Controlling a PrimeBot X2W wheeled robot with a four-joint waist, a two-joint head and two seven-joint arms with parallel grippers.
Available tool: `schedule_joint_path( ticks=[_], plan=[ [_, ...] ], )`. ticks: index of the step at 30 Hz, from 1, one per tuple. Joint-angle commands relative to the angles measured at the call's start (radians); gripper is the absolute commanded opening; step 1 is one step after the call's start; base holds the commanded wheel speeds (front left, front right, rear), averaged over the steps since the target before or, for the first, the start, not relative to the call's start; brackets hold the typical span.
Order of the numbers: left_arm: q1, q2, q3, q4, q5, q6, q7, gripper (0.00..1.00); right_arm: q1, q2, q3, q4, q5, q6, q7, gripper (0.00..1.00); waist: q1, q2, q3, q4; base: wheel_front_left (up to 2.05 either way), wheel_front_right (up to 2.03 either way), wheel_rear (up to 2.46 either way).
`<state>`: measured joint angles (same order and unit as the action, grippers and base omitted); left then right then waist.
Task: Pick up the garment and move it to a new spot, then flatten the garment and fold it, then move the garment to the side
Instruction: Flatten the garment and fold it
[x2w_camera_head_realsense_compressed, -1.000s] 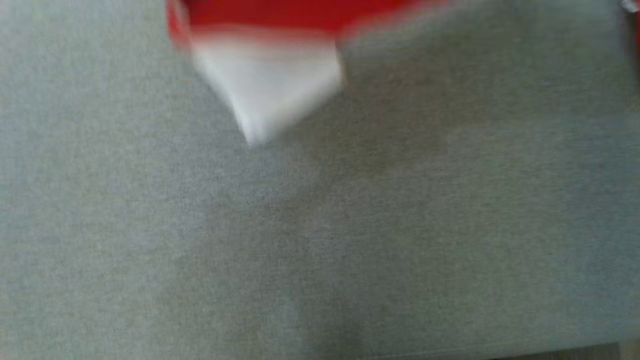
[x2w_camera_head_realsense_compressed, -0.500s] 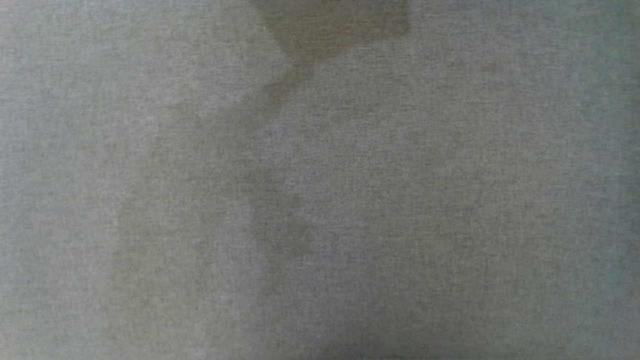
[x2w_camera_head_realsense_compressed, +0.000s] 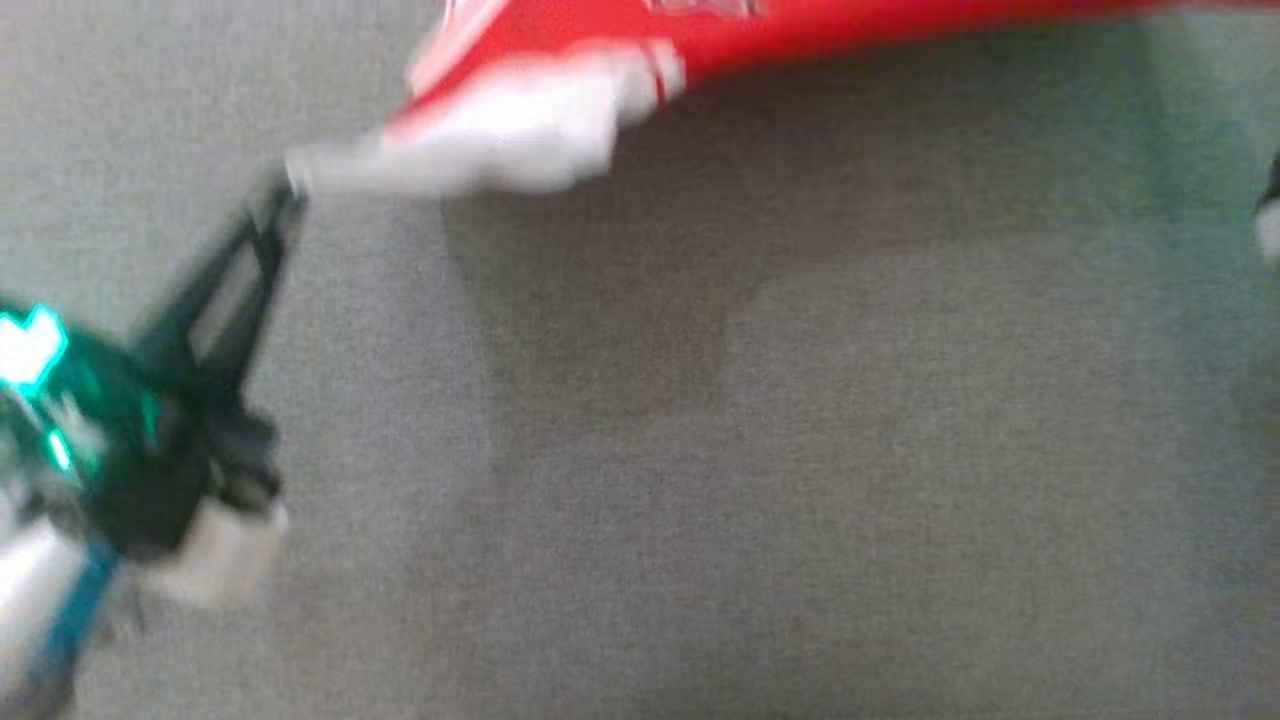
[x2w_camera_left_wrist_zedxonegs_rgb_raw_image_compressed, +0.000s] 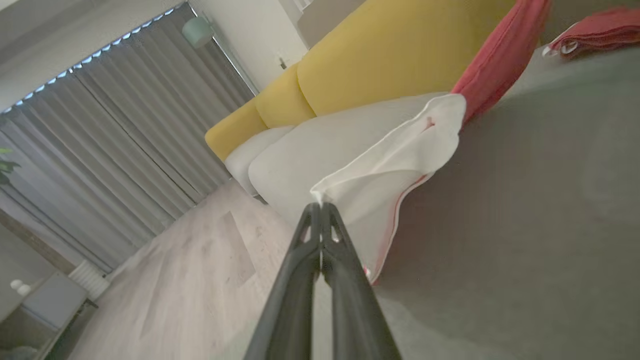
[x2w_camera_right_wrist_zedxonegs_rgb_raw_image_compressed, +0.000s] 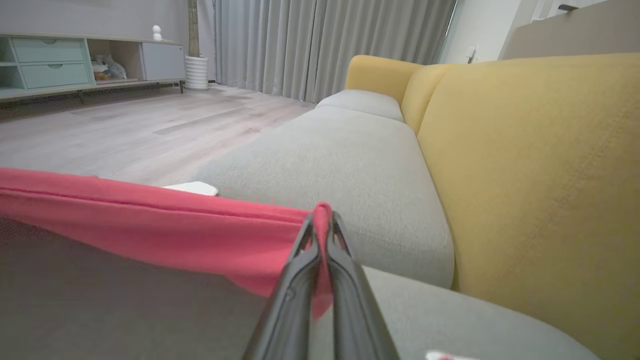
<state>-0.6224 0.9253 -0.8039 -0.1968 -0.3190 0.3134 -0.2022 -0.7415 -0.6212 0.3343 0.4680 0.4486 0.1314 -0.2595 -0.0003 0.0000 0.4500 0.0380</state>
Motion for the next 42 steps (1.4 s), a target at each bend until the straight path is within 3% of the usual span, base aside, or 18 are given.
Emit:
schedule_joint_path(
  ticks=[1, 4, 9, 17, 21, 33, 37, 40, 41, 42],
  plan=[
    [0.062, 0.073, 0.04, -0.073, -0.024, 0.057, 0.005, 0.0, 0.091, -0.024, -0.027, -0.056, -0.009, -0.001, -0.002, 0.0, 0.0003, 0.0, -0.043, -0.008, 0.0, 0.0, 0.0],
    [0.191, 0.087, 0.011, -0.132, -0.059, 0.113, -0.001, 0.0, 0.215, -0.028, -0.057, -0.105, -0.024, -0.001, -0.002, 0.0, 0.0003, 0.0, -0.066, -0.011, 0.0, 0.0, 0.0],
    [0.348, 0.091, -0.044, -0.197, -0.1, 0.168, -0.007, 0.0, 0.405, -0.036, -0.117, -0.189, -0.044, -0.001, -0.002, 0.0, 0.0003, 0.0, -0.102, -0.014, 0.0, 0.0, 0.0],
    [0.407, 0.101, -0.067, -0.221, -0.129, 0.176, -0.005, 0.0, 0.556, -0.01, -0.149, -0.257, -0.05, -0.001, 0.011, 0.0, 0.0003, 0.0, -0.142, -0.029, 0.0, 0.0, 0.0],
    [0.328, 0.083, -0.059, -0.172, -0.119, 0.114, 0.004, 0.0, 0.531, 0.022, -0.145, -0.24, -0.042, -0.001, 0.031, 0.0, 0.0003, 0.0, -0.138, -0.034, 0.0, 0.0, 0.0],
    [-0.149, -0.05, -0.041, 0.159, -0.003, -0.167, 0.059, 0.0, 0.23, 0.055, -0.033, -0.017, -0.047, -0.001, 0.038, 0.0, 0.0003, 0.0, -0.032, -0.046, 0.0, 0.0, 0.0],
    [-0.275, -0.092, -0.043, 0.275, 0.034, -0.224, 0.058, 0.0, 0.125, 0.06, 0.021, 0.06, -0.039, -0.001, 0.033, 0.0, 0.0003, 0.0, 0.007, -0.054, 0.0, 0.0, 0.0],
    [-0.342, -0.126, -0.042, 0.357, 0.057, -0.24, 0.038, 0.0, 0.064, 0.066, 0.054, 0.111, -0.03, -0.001, 0.024, 0.0, 0.0003, 0.0, 0.028, -0.056, 0.0, 0.0, 0.0],
    [-0.358, -0.137, -0.045, 0.386, 0.061, -0.244, 0.034, 0.0, 0.047, 0.069, 0.066, 0.127, -0.024, -0.001, 0.021, 0.05, 0.0003, 0.0, 0.033, -0.056, 0.0, 0.0, 0.0],
    [-0.369, -0.148, -0.05, 0.414, 0.067, -0.25, 0.03, 0.0, 0.032, 0.075, 0.075, 0.143, -0.012, -0.001, 0.017, 0.38, 0.0003, 0.0, 0.036, -0.056, 0.0, 0.0, 0.0]
  ],
)
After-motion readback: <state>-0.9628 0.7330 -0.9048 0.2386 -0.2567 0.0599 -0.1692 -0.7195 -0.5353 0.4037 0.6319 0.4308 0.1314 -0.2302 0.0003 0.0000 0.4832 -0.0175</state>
